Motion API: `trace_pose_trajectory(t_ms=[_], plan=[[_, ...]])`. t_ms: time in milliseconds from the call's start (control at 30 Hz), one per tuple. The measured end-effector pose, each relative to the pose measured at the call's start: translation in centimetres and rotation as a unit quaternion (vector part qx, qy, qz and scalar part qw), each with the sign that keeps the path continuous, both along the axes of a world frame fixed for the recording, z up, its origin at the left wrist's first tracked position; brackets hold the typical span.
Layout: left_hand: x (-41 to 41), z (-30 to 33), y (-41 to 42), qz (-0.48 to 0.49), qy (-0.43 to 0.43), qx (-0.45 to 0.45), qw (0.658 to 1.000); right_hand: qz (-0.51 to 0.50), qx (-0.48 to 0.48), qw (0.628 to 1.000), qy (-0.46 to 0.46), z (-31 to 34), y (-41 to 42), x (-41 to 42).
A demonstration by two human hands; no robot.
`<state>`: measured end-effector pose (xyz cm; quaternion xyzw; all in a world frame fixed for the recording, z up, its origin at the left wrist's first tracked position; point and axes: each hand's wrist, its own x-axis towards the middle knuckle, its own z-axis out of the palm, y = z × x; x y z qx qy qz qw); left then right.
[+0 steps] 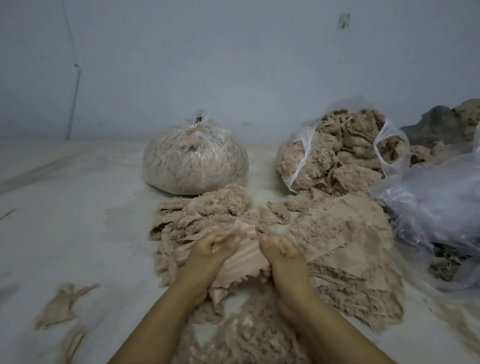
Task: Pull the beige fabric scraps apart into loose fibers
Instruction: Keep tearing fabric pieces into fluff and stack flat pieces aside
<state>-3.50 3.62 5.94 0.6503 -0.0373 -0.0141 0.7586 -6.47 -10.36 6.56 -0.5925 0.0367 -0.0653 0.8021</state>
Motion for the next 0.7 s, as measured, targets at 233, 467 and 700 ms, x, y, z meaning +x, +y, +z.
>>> trace_pose_trajectory(t_ms=[233, 467, 700], plan=[[0.0, -0.2, -0.3, 0.068, 0.025, -0.066, 0.995, -0.036, -0.037, 0.999, -0.007, 0.8, -1.5, 0.7], [-0.1, -0.3, -0.7, 0.074, -0.072, 0.021, 0.994, -0.084, -0.05, 0.995, 0.001, 2.1, -3.9, 1.8], [1.5, 0.1, 2.9, 0.029, -0.111, 0.133, 0.984, -0.262, -0.443, 0.857, 0.007, 5.1, -9.9, 3.0]])
